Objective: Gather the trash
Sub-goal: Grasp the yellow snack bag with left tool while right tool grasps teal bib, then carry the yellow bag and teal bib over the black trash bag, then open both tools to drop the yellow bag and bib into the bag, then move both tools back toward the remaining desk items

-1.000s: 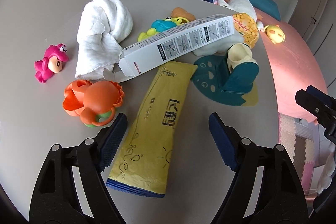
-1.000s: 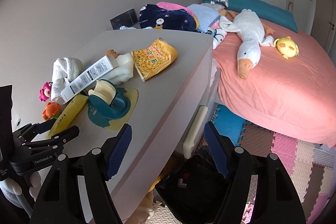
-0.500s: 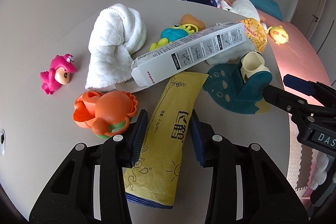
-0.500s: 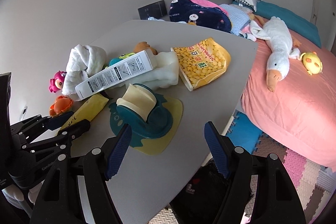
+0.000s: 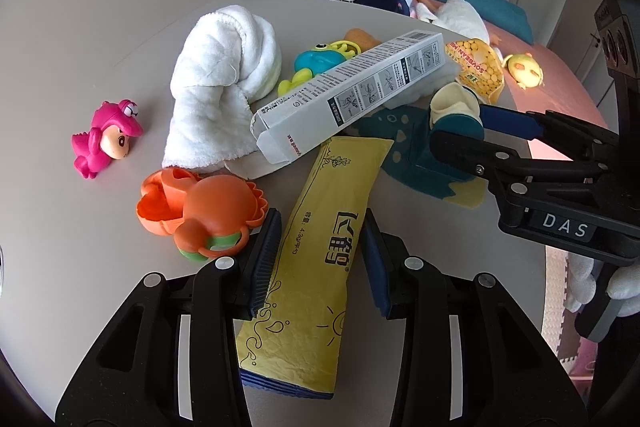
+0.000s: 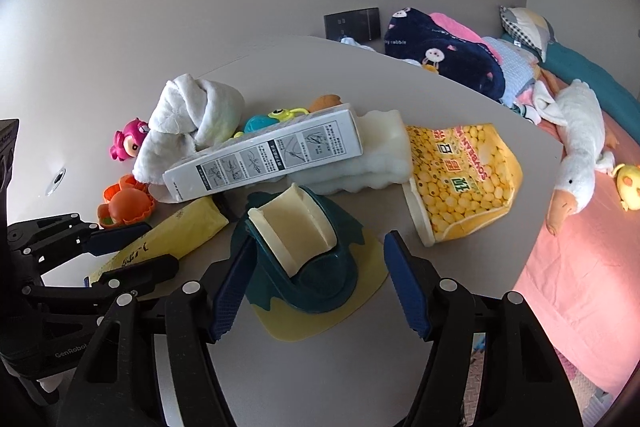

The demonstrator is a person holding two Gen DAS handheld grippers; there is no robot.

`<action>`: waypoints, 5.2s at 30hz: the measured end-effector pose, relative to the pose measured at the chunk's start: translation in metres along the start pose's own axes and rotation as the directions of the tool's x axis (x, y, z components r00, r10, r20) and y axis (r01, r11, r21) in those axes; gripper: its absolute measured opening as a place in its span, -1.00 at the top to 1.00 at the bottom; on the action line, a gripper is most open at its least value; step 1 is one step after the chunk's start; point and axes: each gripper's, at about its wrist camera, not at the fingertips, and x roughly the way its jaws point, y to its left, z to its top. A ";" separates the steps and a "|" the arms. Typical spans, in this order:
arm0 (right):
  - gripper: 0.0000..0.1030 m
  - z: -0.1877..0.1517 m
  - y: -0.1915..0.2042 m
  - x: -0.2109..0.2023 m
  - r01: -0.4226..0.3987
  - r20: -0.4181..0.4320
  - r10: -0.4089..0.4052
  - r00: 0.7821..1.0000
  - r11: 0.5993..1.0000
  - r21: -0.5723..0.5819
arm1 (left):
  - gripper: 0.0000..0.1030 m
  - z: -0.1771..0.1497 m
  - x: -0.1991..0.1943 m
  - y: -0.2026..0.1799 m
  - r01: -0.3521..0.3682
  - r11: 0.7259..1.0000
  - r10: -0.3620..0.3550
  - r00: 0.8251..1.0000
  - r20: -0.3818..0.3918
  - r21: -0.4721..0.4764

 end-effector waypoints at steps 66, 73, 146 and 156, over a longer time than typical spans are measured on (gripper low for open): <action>0.08 -0.089 -0.069 -0.209 0.207 0.169 -0.272 0.947 0.923 0.324 | 0.71 -0.014 -0.072 -0.153 0.171 0.974 -0.184 0.979 0.086 0.146; 0.08 -0.101 -0.090 -0.223 0.240 0.161 -0.315 0.935 0.899 0.366 | 0.71 -0.013 -0.068 -0.177 0.203 0.961 -0.219 0.974 0.066 0.187; -0.51 -0.110 -0.118 -0.198 0.331 0.070 -0.400 0.914 0.834 0.441 | -0.73 -0.018 -0.044 -0.175 0.181 0.963 -0.187 0.982 0.014 0.199; -0.51 -0.090 -0.090 -0.173 0.295 0.076 -0.347 0.935 0.878 0.378 | -0.73 -0.015 -0.046 -0.136 0.134 0.981 -0.140 0.990 0.029 0.140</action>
